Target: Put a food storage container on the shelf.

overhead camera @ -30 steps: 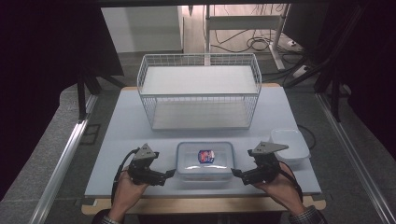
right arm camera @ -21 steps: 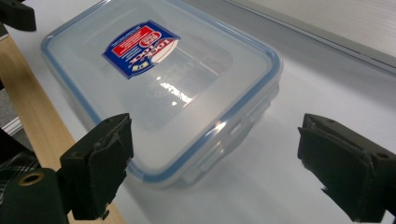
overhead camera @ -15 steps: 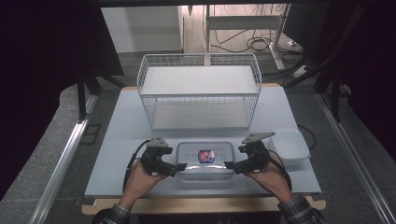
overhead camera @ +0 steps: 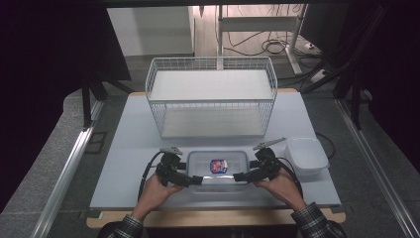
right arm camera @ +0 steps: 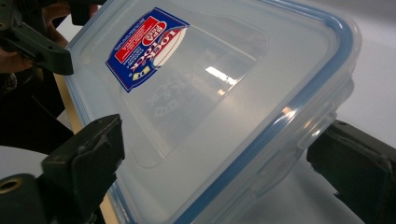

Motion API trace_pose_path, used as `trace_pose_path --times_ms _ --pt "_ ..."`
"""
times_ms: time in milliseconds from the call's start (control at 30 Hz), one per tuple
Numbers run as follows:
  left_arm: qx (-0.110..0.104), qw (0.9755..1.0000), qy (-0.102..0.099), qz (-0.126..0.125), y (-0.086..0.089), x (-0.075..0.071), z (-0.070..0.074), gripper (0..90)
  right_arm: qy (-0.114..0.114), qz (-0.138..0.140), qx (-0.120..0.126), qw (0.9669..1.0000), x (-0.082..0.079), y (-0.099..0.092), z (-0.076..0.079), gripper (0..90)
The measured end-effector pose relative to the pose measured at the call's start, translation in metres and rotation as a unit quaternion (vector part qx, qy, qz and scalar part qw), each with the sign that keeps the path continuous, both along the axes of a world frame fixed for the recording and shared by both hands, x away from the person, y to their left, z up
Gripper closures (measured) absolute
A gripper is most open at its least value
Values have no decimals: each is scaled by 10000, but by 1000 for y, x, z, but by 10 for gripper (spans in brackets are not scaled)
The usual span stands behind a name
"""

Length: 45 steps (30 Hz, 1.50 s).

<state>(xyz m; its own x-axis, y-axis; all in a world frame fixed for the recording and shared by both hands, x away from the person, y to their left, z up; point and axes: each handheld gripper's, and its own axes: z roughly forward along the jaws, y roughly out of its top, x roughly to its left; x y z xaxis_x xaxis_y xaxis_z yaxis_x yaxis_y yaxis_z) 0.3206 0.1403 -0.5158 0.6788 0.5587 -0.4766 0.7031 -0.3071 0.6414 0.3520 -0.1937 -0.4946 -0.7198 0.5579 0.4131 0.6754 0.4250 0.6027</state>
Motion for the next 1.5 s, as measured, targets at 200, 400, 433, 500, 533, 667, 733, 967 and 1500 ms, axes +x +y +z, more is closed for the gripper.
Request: trace_pose_path --times_ms 200,400,433,500,533,667,733,967,1500 --pt "-137 9997 219 -11 9 -14 1 144 31 57 15 10000 -9 -8 5 168" --pt "-183 9998 -59 88 17 -28 8 332 -104 17 75 9999 -25 -16 11 308" --pt "-252 9996 -61 80 19 -29 8 374 -122 -55 254 9996 -26 -22 12 371" --pt "-406 9990 -48 156 23 -28 7 400 -93 -89 319 9994 -26 -24 12 398" --pt "-463 9987 -34 216 25 -28 7 428 -98 -149 455 9988 -26 -27 11 429" --pt "-538 9976 -134 420 28 -29 9 504 -224 -260 521 9981 -28 -28 16 504" --pt "-556 9972 -191 457 29 -29 9 521 -320 -271 477 9980 -29 -27 17 511" --pt "-618 9960 -264 582 29 -30 11 526 -451 -437 527 9966 -32 -25 16 506" --pt "-588 9932 -752 660 35 -28 43 525 -923 -387 821 9916 -26 -21 41 512"
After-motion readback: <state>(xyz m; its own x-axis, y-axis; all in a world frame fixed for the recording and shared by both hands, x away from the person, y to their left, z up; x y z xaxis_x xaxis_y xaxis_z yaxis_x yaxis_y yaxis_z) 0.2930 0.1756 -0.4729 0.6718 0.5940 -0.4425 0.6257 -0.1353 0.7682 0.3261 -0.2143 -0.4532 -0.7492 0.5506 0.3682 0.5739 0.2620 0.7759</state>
